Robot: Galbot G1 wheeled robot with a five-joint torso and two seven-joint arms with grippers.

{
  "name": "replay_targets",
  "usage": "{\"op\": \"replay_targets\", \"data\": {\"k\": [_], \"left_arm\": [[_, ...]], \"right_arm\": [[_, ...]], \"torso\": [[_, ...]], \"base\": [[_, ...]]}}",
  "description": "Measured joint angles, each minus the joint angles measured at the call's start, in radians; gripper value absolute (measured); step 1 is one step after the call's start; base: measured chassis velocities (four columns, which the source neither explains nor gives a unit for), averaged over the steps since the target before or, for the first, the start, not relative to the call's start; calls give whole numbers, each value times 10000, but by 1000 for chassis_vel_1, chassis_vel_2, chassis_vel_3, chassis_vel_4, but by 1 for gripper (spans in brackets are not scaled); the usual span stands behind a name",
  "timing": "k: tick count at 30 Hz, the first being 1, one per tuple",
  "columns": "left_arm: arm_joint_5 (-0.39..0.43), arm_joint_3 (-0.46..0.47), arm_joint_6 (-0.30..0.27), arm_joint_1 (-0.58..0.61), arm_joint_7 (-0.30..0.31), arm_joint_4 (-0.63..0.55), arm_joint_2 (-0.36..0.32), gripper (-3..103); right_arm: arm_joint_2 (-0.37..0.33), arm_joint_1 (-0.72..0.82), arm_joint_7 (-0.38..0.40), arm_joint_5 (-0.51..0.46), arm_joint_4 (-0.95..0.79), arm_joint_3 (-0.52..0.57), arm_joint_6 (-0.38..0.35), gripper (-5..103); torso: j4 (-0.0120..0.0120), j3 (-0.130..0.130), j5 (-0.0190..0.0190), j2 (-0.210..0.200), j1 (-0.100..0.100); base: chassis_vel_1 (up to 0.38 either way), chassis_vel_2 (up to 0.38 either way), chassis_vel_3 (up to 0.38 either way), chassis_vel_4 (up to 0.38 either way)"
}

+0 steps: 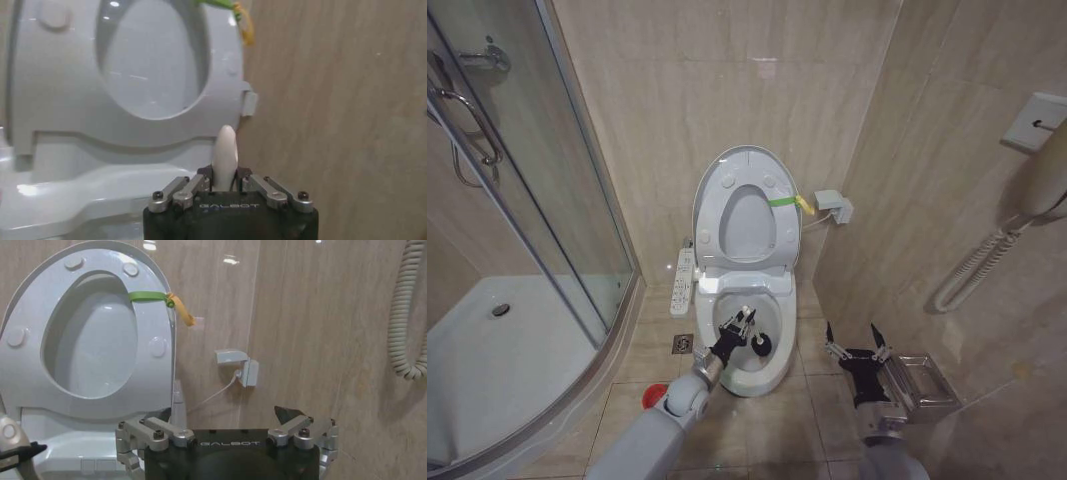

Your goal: Open the toilet lid, clean the toilet bowl with a toilet brush, close the toilet lid, and flush.

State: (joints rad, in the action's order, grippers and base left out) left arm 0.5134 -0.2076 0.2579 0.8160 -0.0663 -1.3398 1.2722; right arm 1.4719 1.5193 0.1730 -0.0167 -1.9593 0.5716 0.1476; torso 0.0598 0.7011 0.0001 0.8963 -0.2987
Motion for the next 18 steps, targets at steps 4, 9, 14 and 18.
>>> {"op": "replay_targets", "data": {"k": [4,9,14,18], "left_arm": [[14,-372,-333,293,285,-817,-141,22],[-19,-604,-545,683,585,-1367,-401,23],[12,-549,-639,1015,755,-1497,-543,23],[29,-465,-631,1036,805,-1246,-525,23]], "right_arm": [[0,0,0,0,0,0,0,100],[0,0,0,0,0,0,0,100],[0,0,0,0,1,0,0,100],[0,0,0,0,1,0,0,100]], "torso": [[0,-1,0,0,1],[0,-1,0,1,2],[-1,-1,0,1,1],[1,-1,-1,2,2]], "base": [[0,0,0,0],[0,0,0,0],[0,0,0,0],[0,0,0,0]]}}
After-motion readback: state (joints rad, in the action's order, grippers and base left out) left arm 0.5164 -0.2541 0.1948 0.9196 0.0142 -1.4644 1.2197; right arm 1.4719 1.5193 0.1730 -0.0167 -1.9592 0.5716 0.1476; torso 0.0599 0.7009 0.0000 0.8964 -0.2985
